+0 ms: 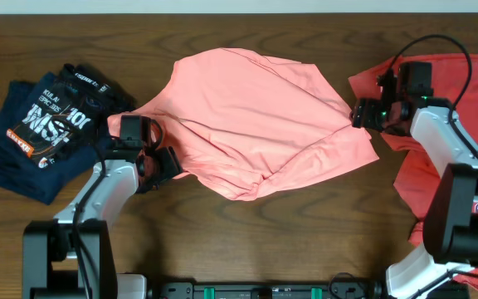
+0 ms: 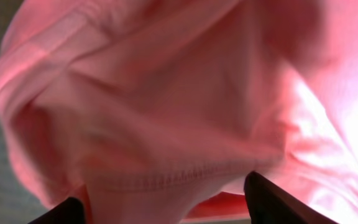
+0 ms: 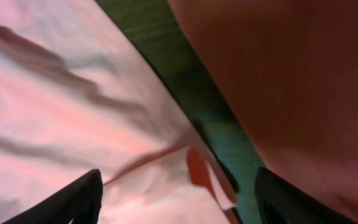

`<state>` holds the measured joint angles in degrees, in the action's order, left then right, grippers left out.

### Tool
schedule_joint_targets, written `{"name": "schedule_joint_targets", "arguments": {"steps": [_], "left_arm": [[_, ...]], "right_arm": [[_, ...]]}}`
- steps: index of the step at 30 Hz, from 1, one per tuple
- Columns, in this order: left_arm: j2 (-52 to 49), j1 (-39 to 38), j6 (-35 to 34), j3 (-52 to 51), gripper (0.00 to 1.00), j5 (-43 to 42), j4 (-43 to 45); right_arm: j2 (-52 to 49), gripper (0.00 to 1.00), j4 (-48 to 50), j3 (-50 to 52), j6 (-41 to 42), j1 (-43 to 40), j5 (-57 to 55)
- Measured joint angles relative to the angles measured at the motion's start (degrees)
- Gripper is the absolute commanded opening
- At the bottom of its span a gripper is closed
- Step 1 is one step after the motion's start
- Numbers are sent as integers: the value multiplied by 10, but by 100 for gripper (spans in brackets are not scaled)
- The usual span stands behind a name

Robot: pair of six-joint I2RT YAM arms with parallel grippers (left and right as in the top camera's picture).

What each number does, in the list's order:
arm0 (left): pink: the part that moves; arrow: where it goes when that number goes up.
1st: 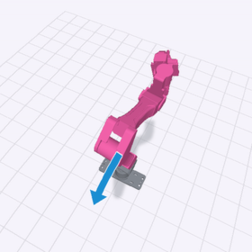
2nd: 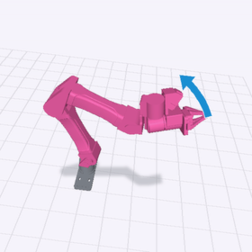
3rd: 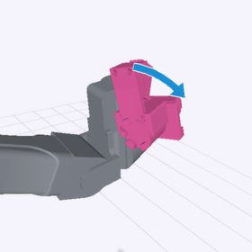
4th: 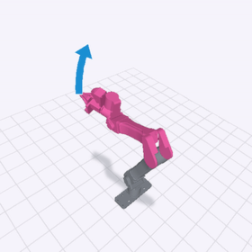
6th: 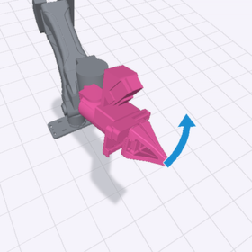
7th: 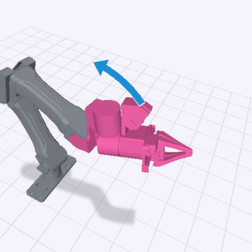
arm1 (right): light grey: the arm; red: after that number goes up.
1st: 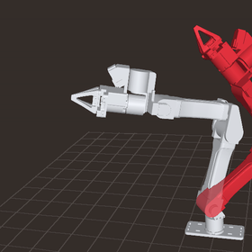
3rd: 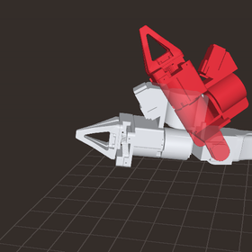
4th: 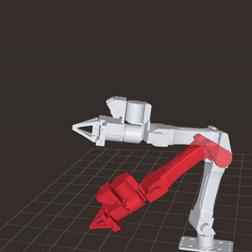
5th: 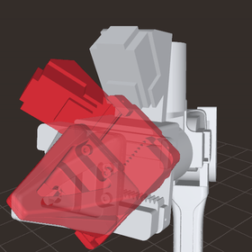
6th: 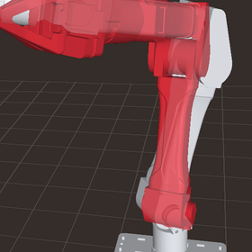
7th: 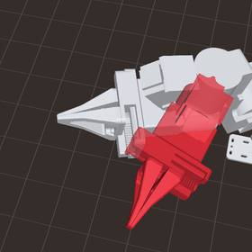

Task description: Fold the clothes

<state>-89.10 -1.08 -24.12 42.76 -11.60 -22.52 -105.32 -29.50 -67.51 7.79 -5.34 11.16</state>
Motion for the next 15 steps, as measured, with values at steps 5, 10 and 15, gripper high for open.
{"name": "schedule_joint_targets", "arguments": {"steps": [5, 10, 15], "left_arm": [[-12, 0, -2, 0, 45, 3, 15], [-15, 0, -1, 0, 40, 5, 18], [-16, 0, -3, 0, 28, 4, 20]], "right_arm": [[-19, 42, 57, 1, 28, 0, -34], [-19, 1, 129, 0, 43, -1, -52], [-34, 1, 158, 0, 26, -2, -52]]}}
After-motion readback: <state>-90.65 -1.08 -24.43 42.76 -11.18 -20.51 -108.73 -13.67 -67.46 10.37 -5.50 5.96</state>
